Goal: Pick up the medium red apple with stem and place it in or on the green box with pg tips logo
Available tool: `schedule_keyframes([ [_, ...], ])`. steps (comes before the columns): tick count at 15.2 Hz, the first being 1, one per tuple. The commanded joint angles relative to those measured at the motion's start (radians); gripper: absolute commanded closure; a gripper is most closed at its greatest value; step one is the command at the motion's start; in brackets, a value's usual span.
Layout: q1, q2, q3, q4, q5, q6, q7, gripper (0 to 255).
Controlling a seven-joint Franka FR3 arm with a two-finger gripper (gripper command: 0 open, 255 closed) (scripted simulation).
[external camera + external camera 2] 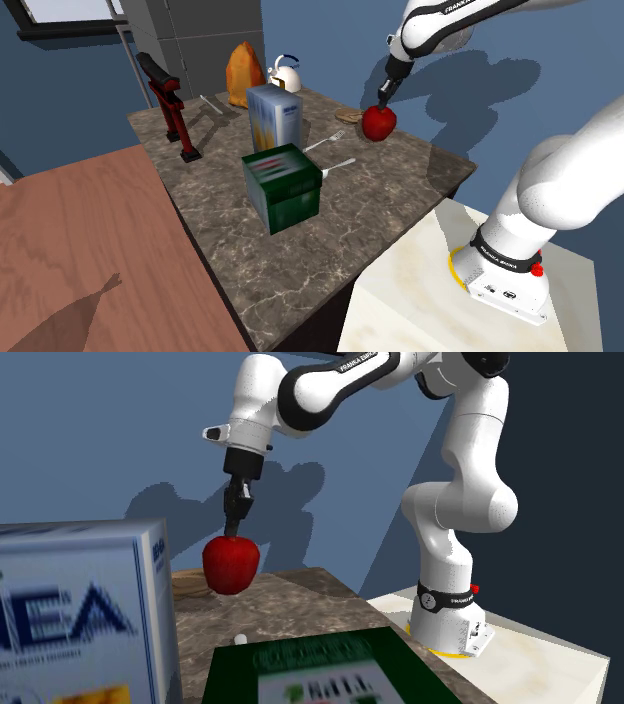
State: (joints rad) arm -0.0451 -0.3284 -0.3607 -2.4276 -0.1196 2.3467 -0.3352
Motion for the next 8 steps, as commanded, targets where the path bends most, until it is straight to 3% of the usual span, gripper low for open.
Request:
schedule_keyframes([
  [1, 0.001, -0.009, 0.005, 0.019, -0.001, -0.028, 0.004, 255],
  [8, 0.000, -0.041, 0.018, 0.087, -0.003, -0.128, 0.010, 255],
])
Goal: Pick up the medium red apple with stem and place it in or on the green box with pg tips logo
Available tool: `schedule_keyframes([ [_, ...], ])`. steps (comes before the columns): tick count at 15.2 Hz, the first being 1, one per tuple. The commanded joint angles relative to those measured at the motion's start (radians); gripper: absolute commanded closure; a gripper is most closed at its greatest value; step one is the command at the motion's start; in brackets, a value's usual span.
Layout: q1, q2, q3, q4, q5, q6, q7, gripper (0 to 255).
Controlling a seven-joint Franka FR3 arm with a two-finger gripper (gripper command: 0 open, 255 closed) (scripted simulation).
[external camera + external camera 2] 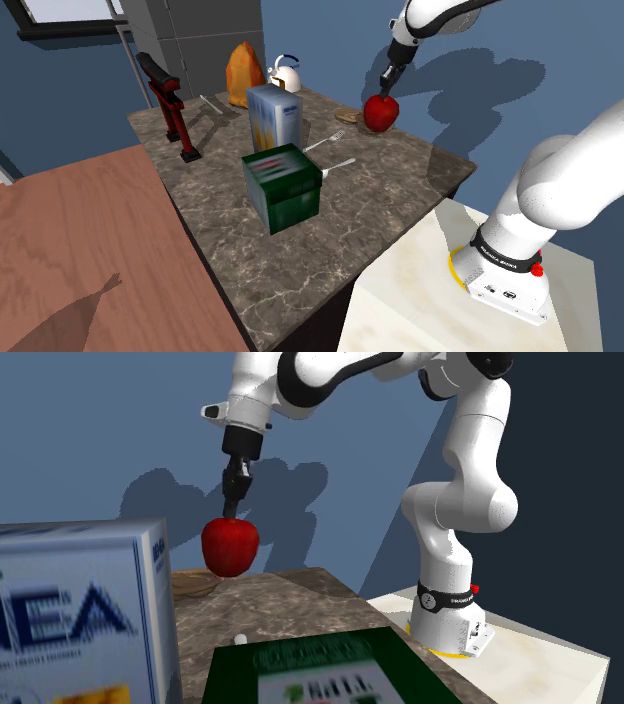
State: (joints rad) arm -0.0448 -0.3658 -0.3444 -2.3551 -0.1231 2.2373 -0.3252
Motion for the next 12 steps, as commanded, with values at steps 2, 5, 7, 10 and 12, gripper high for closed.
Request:
schedule_keyframes([
  [2, 0.000, -0.011, 0.005, 0.036, 0.000, -0.047, 0.001, 255],
  [5, 0.001, -0.019, 0.009, 0.070, 0.001, -0.089, 0.002, 255],
  [7, 0.002, -0.023, 0.012, 0.093, 0.002, -0.116, 0.002, 255],
  [10, 0.003, -0.028, 0.016, 0.129, 0.003, -0.157, 0.003, 255],
  [12, 0.004, -0.030, 0.019, 0.154, 0.004, -0.184, 0.003, 255],
])
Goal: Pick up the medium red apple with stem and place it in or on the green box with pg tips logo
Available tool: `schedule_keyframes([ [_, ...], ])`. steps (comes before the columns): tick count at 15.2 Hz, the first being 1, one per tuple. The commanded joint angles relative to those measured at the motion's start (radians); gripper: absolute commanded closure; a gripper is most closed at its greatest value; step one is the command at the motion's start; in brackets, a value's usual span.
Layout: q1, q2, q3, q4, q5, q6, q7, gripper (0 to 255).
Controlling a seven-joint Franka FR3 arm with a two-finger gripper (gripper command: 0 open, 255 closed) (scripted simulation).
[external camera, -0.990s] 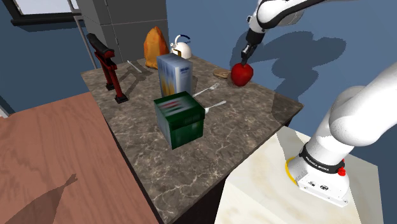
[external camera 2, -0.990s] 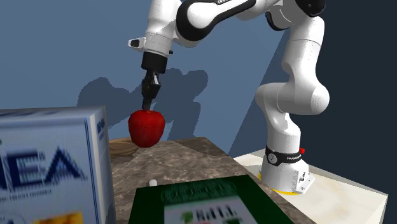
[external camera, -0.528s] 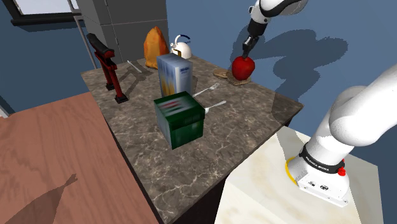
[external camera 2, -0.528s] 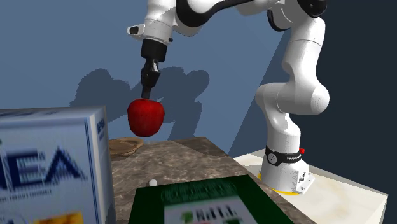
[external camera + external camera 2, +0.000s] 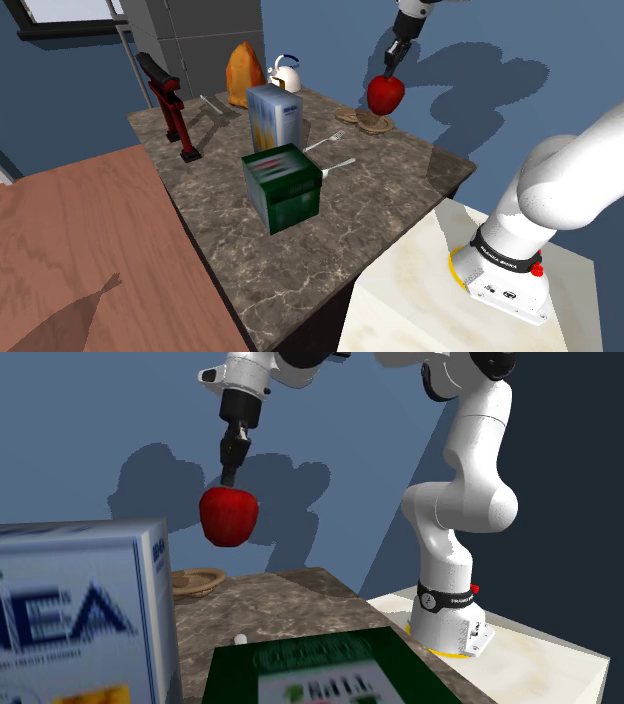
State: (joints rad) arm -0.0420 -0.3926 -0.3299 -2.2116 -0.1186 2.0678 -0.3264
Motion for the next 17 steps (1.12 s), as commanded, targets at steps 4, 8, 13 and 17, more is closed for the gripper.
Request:
schedule_keyframes([
  [4, 0.003, -0.005, 0.009, 0.063, 0.003, -0.068, 0.003, 255],
  [8, 0.005, -0.002, 0.012, 0.119, 0.006, -0.122, 0.002, 255],
  [13, 0.009, 0.006, 0.016, 0.193, 0.011, -0.188, 0.000, 255],
  [17, 0.034, -0.020, 0.094, 0.186, 0.011, -0.213, 0.100, 255],
])
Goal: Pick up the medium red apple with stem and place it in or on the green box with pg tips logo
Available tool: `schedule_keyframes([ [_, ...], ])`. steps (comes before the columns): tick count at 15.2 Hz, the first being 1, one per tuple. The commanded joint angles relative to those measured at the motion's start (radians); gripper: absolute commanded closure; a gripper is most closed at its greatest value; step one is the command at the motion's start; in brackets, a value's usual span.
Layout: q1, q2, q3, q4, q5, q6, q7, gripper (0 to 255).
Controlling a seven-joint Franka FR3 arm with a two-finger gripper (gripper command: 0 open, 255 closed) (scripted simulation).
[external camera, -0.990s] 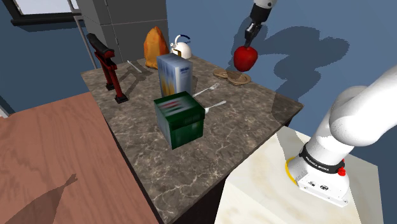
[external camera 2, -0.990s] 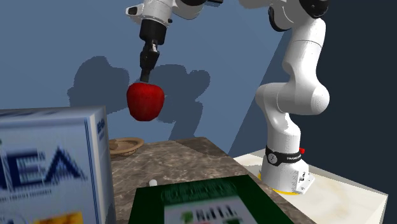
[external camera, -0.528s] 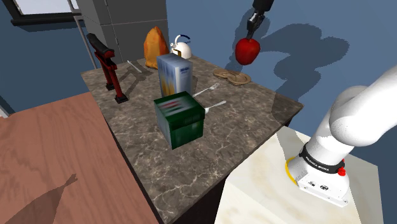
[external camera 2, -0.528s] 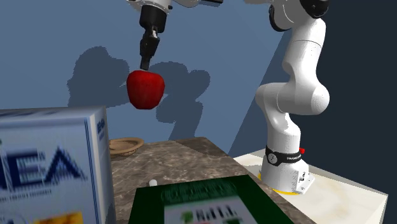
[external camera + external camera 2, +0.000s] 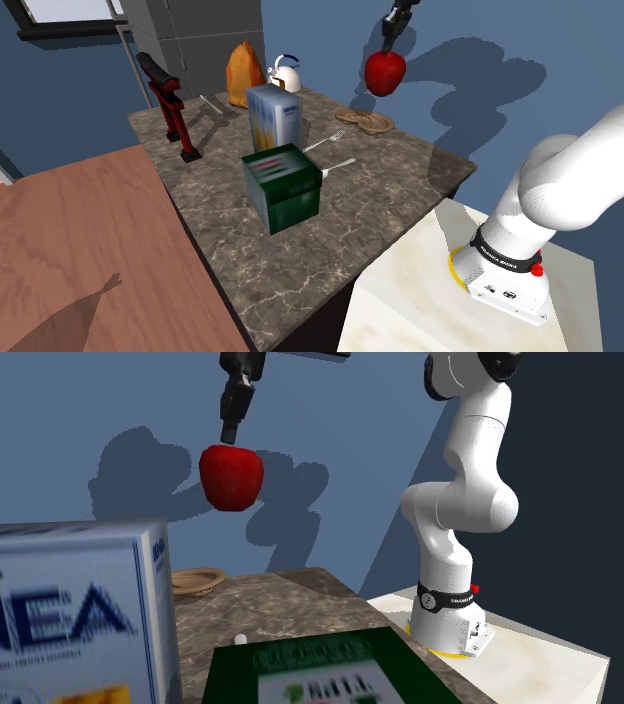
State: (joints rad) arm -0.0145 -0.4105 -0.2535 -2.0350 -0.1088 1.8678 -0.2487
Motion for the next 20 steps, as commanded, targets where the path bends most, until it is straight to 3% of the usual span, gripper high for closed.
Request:
schedule_keyframes([
  [1, 0.013, -0.005, 0.036, 0.010, 0.003, -0.020, 0.047, 255],
  [11, 0.085, 0.019, 0.219, 0.084, 0.023, -0.088, 0.286, 255],
  [20, 0.148, 0.131, 0.375, 0.251, 0.025, -0.161, 0.497, 255],
])
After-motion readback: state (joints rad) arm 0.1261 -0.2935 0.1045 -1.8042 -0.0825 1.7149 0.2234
